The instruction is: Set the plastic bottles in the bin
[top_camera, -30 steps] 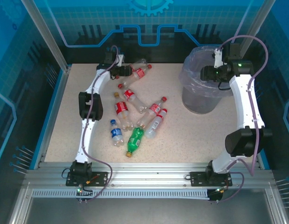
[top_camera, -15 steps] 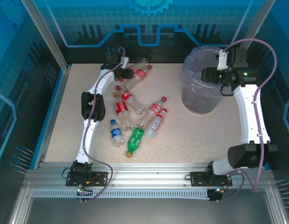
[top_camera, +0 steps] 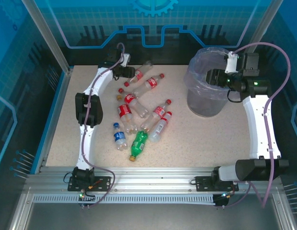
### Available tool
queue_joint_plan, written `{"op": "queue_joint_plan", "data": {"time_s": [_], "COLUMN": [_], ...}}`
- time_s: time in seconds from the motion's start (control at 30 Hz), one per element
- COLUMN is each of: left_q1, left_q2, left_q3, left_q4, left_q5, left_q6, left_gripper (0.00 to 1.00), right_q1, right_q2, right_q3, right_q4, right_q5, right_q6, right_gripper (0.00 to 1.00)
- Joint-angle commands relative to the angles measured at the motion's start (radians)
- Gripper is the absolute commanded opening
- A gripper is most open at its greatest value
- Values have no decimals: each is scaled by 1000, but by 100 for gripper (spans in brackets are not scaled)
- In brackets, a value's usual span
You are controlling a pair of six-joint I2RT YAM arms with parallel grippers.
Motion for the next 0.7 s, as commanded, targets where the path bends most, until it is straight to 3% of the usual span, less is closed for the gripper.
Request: {"op": "queue_joint_plan", "data": {"time_s": [0.0, 0.07, 0.2, 0.47, 0.67], "left_q1": [-6, -5, -5, -24, -39], "left_q2": [-17, 27, 117, 196, 285], "left_q3": [16, 71, 174, 202, 353], "left_q4": [-5, -40, -100, -115, -195], "left_q5": [10, -2, 33, 43, 9], "left_q6": [39, 50, 37, 37, 48], "left_gripper": [78, 86, 90, 91, 87], "right_q1": [7, 10, 12, 13, 13], "right_q2": [-15, -19, -32, -50, -64], "right_q3": [-16, -14, -20, -54, -82], "right_q4": [32, 25, 15, 16, 29], "right_q5": [-38, -40, -35, -29, -28], "right_q6": [28, 28, 30, 38, 47], "right_gripper": [71, 71, 71, 71, 72]}}
